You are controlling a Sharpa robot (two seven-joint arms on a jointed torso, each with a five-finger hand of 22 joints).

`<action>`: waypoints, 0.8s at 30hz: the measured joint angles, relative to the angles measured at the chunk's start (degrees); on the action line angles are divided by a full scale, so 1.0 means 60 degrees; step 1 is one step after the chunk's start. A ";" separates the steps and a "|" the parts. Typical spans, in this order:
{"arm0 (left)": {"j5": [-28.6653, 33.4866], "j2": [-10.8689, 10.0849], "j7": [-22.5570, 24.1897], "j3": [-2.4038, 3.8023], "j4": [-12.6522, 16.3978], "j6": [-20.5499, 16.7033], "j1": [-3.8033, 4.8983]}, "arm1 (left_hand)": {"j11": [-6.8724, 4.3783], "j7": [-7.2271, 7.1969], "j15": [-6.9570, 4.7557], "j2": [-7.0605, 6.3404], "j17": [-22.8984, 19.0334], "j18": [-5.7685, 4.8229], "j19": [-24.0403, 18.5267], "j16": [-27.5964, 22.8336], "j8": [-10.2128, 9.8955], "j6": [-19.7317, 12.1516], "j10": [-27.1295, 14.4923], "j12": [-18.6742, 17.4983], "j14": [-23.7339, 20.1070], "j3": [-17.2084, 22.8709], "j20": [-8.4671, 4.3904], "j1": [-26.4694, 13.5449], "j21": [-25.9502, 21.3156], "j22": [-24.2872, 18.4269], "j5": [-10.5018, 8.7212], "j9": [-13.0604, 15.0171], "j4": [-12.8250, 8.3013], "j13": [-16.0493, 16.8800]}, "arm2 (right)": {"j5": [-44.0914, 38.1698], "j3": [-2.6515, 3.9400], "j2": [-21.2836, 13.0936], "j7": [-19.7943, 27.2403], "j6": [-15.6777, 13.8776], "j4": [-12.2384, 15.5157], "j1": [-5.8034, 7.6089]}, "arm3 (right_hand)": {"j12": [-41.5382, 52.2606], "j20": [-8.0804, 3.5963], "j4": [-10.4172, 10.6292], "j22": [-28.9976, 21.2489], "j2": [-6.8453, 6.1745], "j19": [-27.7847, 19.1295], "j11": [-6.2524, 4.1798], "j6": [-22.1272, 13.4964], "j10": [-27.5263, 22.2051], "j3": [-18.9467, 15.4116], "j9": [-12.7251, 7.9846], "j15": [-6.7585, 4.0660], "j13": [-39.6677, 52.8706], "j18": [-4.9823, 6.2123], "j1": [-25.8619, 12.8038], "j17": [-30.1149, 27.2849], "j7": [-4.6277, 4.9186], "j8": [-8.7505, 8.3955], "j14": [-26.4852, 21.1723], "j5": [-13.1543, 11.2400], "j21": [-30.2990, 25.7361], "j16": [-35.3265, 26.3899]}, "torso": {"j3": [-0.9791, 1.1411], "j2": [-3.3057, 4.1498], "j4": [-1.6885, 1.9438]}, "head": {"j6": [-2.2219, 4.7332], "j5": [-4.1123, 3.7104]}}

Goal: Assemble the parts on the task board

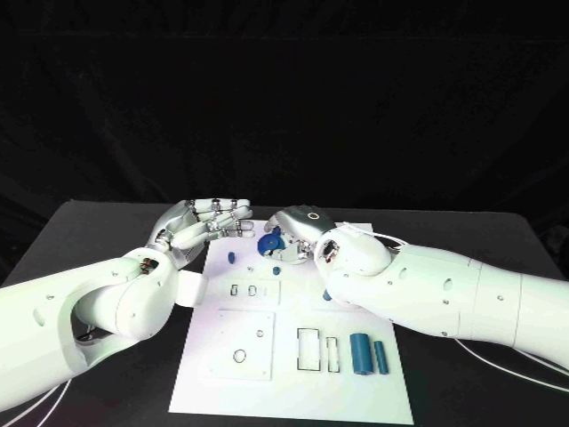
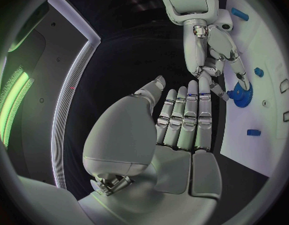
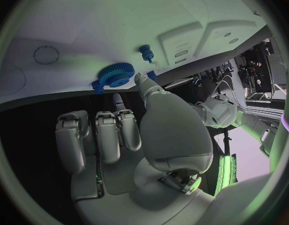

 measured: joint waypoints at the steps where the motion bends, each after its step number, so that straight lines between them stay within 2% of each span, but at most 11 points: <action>1: 0.0000 0.0000 0.0000 0.0000 0.0000 0.0000 0.0000 | 0.0000 0.0000 0.0000 0.0000 0.0000 0.0000 0.0000 0.0000 0.0000 0.0000 0.0000 0.0000 0.0000 0.0000 0.0000 0.0000 0.0000 0.0000 0.0000 0.0000 0.0000 0.0000 | 0.0007 0.0000 0.0000 0.0000 0.0022 0.0001 0.0000 | 0.0000 0.0019 0.0029 0.0000 0.0028 -0.0020 0.0000 0.0000 0.0000 -0.0029 0.0000 0.0000 0.0000 -0.0001 -0.0029 0.0000 0.0000 0.0000 0.0000 0.0000 0.0000 0.0027 | 0.0000 0.0000 0.0000 | 0.0001 0.0001; 10: 0.0000 -0.0007 -0.0003 0.0000 0.0000 0.0000 0.0000 | 0.0000 0.0000 0.0000 0.0000 0.0000 0.0000 0.0000 0.0000 0.0000 0.0000 0.0000 0.0000 0.0000 0.0000 0.0000 0.0000 0.0000 0.0012 0.0000 0.0000 0.0000 0.0000 | 0.0124 0.0000 -0.0108 0.0000 0.0174 0.0041 -0.0004 | 0.0000 0.0020 0.0185 -0.0001 0.0097 -0.0020 0.0000 0.0200 0.0000 -0.0185 0.0010 0.0034 -0.0001 0.0000 -0.0173 -0.0001 -0.0026 0.0000 -0.0034 0.0044 0.0000 0.0027 | 0.0002 0.0001 -0.0005 | 0.0001 0.0007; 14: 0.0000 -0.0012 -0.0004 0.0000 -0.0001 0.0000 0.0000 | 0.0000 0.0000 0.0000 0.0000 0.0000 0.0000 0.0000 0.0000 0.0000 0.0000 0.0000 0.0000 0.0000 0.0000 0.0000 0.0000 0.0000 0.0012 0.0000 0.0000 0.0000 0.0000 | 0.0216 0.0000 -0.0330 0.0034 0.0025 0.0238 -0.0007 | 0.0028 0.0019 0.0211 -0.0002 0.0127 -0.0020 -0.0001 0.0266 0.0000 -0.0211 0.0010 0.0034 -0.0002 0.0000 -0.0204 -0.0001 -0.0023 0.0000 -0.0034 0.0210 0.0000 0.0027 | 0.0007 0.0003 -0.0005 | 0.0010 0.0010; 18: 0.0000 -0.0029 -0.0004 0.0000 -0.0023 0.0000 0.0000 | 0.0000 0.0000 0.0000 0.0000 0.0000 0.0000 0.0000 0.0000 0.0000 0.0000 0.0000 0.0000 0.0000 0.0000 0.0000 0.0000 0.0000 0.0011 0.0000 0.0000 0.0000 0.0000 | 0.0510 0.0036 -0.1018 0.0207 -0.0490 0.0858 0.0011 | 0.0039 0.0019 0.0211 -0.0002 0.0134 -0.0020 -0.0001 0.0267 0.0000 -0.0211 0.0009 0.0034 -0.0002 0.0000 -0.0197 -0.0001 -0.0023 0.0000 -0.0034 0.0316 0.0000 0.0027 | 0.0008 -0.0005 -0.0006 | 0.0028 -0.0011; 19: 0.0001 -0.0038 -0.0005 0.0000 -0.0029 0.0000 0.0000 | 0.0000 0.0000 0.0000 0.0000 0.0000 0.0001 0.0000 0.0000 0.0000 0.0000 0.0000 0.0000 0.0000 0.0000 0.0000 0.0000 0.0000 0.0011 0.0000 0.0000 0.0000 0.0000 | 0.0626 0.0043 -0.1237 0.0272 -0.0599 0.1034 0.0040 | 0.0039 0.0019 0.0198 -0.0002 0.0197 -0.0020 -0.0001 0.0296 0.0000 -0.0198 0.0009 0.0034 -0.0002 0.0000 -0.0134 -0.0001 -0.0053 0.0000 -0.0034 0.0316 0.0000 0.0027 | 0.0008 -0.0009 -0.0012 | 0.0035 -0.0021; 22: 0.0004 -0.0064 -0.0005 0.0000 -0.0058 0.0001 0.0001 | 0.0000 0.0000 0.0000 0.0000 0.0000 0.0001 -0.0034 0.0000 0.0000 0.0000 0.0000 0.0000 0.0000 0.0000 -0.0034 0.0000 0.0000 0.0011 0.0000 0.0000 0.0000 0.0000 | 0.1163 0.0083 -0.2063 0.0567 -0.0807 0.1596 0.0213 | 0.0020 0.0019 0.0142 -0.0003 0.0277 -0.0020 -0.0001 0.0330 0.0000 -0.0142 0.0009 0.0034 -0.0003 -0.0001 -0.0054 -0.0002 -0.0020 0.0000 -0.0034 0.0316 0.0000 0.0027 | 0.0003 -0.0030 -0.0034 | 0.0063 -0.0076; 24: 0.0007 -0.0074 -0.0005 -0.0001 -0.0085 0.0003 0.0001 | 0.0000 0.0000 0.0000 0.0000 0.0000 0.0001 -0.0034 0.0000 0.0000 0.0000 0.0000 0.0000 0.0000 0.0000 -0.0034 0.0000 0.0000 0.0011 0.0000 0.0000 0.0000 0.0000 | 0.1665 0.0106 -0.2650 0.0857 -0.0829 0.1893 0.0323 | -0.0080 0.0019 0.0066 -0.0003 0.0347 -0.0020 -0.0001 0.0381 0.0000 -0.0066 0.0009 0.0034 -0.0003 -0.0001 0.0056 -0.0002 -0.0068 0.0000 -0.0034 0.0316 0.0000 -0.0030 | -0.0003 -0.0051 -0.0061 | 0.0071 -0.0126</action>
